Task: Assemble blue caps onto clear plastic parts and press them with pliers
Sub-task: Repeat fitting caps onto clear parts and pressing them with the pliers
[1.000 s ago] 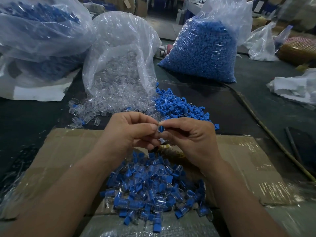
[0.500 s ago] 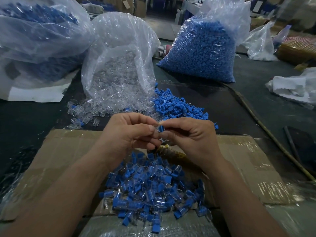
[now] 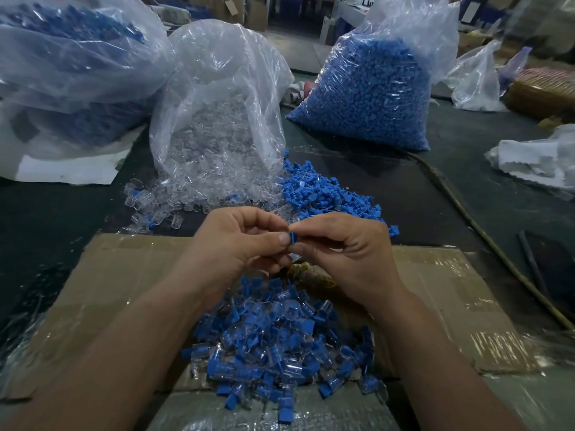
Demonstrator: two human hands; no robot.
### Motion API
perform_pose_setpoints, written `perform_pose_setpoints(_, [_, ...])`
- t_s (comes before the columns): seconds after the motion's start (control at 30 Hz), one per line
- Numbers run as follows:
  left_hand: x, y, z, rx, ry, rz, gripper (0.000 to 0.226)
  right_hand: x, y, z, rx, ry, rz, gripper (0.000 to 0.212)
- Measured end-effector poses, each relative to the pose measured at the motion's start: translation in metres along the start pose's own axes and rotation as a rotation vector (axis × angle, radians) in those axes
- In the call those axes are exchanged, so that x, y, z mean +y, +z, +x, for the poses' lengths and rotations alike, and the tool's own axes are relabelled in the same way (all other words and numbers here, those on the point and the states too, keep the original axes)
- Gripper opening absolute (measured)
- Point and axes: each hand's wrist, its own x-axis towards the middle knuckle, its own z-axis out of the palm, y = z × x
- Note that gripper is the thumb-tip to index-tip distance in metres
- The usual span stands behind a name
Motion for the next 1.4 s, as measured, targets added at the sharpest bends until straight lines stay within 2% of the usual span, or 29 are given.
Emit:
perform_pose_setpoints(0.1, [0.0, -0.001, -0.001, -0.004, 0.028, 0.03, 0.008, -0.001, -0.001, 0.0, -0.031, 0.04, -0.005, 0.029])
perform_pose_setpoints(0.2, [0.0, -0.001, -0.001, 0.046, 0.068, 0.039, 0.012, 0.0, -0.01, 0.002, -0.087, 0.264, -0.029, 0.026])
perform_pose_setpoints(0.3, [0.0, -0.004, 0.001, 0.126, 0.099, 0.026, 0.013, 0.008, -0.027, 0.004, -0.239, 0.474, -0.221, 0.022])
perform_pose_setpoints(0.37, [0.001, -0.007, 0.002, 0.163, 0.105, 0.027, 0.015, 0.012, -0.037, 0.005, -0.377, 0.591, -0.268, 0.021])
perform_pose_setpoints(0.47, [0.002, -0.009, 0.002, 0.183, 0.109, 0.041, 0.016, 0.011, -0.043, 0.004, -0.584, 0.709, -0.272, 0.035])
perform_pose_setpoints(0.57, [0.003, -0.008, 0.002, 0.18, 0.107, 0.041, 0.016, 0.009, -0.041, 0.004, -0.695, 0.712, -0.367, 0.066])
perform_pose_setpoints(0.63, [0.003, -0.008, 0.002, 0.18, 0.106, 0.041, 0.017, 0.009, -0.038, 0.005, -0.687, 0.708, -0.413, 0.075])
perform_pose_setpoints(0.77, [0.002, -0.007, 0.002, 0.181, 0.096, 0.037, 0.009, 0.009, -0.033, 0.006, -0.642, 0.671, -0.485, 0.069])
perform_pose_setpoints(0.9, [0.002, -0.006, 0.004, 0.183, 0.074, 0.001, 0.009, 0.008, -0.022, 0.006, -0.553, 0.553, -0.682, 0.038])
perform_pose_setpoints(1.0, [0.001, -0.006, 0.003, 0.187, 0.082, 0.003, 0.008, 0.012, -0.014, 0.006, -0.487, 0.515, -0.739, 0.018])
perform_pose_setpoints(1.2, [0.001, -0.005, 0.002, 0.197, 0.102, -0.001, 0.009, 0.023, -0.011, 0.001, -0.451, 0.518, -0.728, 0.017])
perform_pose_setpoints(1.4, [0.003, -0.007, 0.003, 0.273, 0.153, -0.009, 0.011, 0.017, -0.019, 0.002, -0.246, 0.453, -0.652, 0.017])
